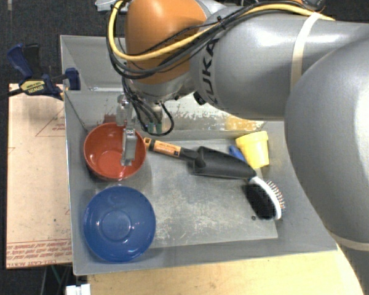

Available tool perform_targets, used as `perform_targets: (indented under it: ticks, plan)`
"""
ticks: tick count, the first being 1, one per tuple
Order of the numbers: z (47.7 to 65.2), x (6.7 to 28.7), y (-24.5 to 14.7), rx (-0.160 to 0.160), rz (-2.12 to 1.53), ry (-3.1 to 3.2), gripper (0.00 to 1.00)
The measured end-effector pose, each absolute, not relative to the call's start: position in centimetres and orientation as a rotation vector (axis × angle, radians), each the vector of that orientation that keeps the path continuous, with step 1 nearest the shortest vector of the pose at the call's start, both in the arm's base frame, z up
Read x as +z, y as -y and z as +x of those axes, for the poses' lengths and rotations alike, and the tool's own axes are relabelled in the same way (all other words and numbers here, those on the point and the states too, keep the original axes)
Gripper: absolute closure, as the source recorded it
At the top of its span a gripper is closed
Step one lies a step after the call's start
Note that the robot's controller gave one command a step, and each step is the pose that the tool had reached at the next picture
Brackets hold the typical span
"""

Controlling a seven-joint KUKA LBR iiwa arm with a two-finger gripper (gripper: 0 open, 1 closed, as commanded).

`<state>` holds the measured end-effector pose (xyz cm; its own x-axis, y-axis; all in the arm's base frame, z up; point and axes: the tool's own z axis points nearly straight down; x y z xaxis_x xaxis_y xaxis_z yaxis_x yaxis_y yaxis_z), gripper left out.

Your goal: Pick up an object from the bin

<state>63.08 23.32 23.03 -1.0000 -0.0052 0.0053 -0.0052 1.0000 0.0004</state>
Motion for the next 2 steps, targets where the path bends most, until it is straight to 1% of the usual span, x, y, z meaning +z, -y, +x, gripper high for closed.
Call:
perform_targets:
  ticks: [1,2]
  plan:
    - [63.2,23.6,-23.1,-0.003,0.000,3.143,0.00]
    - [61.0,14.1,-21.7,-0.003,0.370,3.121,0.00]
